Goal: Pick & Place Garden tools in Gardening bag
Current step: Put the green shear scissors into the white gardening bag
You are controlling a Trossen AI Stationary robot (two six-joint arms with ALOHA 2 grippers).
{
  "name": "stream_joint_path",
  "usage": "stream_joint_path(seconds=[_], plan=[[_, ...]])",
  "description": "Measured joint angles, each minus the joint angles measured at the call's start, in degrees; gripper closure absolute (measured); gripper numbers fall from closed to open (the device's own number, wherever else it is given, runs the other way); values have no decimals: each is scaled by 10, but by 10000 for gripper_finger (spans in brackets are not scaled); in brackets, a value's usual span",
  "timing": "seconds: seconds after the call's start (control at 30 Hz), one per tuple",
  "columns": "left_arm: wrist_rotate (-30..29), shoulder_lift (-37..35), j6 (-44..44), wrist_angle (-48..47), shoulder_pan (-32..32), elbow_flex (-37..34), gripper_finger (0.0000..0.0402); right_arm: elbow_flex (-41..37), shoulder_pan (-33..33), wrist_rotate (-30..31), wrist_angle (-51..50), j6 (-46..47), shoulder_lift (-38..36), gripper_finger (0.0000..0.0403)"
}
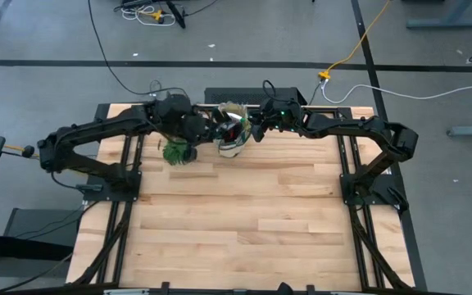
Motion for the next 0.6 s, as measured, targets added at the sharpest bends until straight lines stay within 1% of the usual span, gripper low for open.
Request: stream_joint_path(seconds=[0.13, 0.17, 0.27, 0.37, 0.53, 0.6], plan=[[6, -15, -30, 156, 28, -55, 347, 0, 0, 1, 4, 0, 0, 295], [2, -14, -42, 200, 35, -65, 347, 0, 0, 1, 5, 0, 0, 295], [-31, -3, -99, 287, 52, -84, 347, 0, 0, 0, 17, 6, 0, 295], [-66, 11, -142, 325, 66, -89, 347, 0, 0, 0, 28, 13, 0, 295], [-119, 49, -161, 390, 68, -88, 347, 0, 0, -1, 38, 16, 0, 295], [-127, 71, -170, 430, 68, -88, 347, 0, 0, 0, 41, 17, 0, 295]])
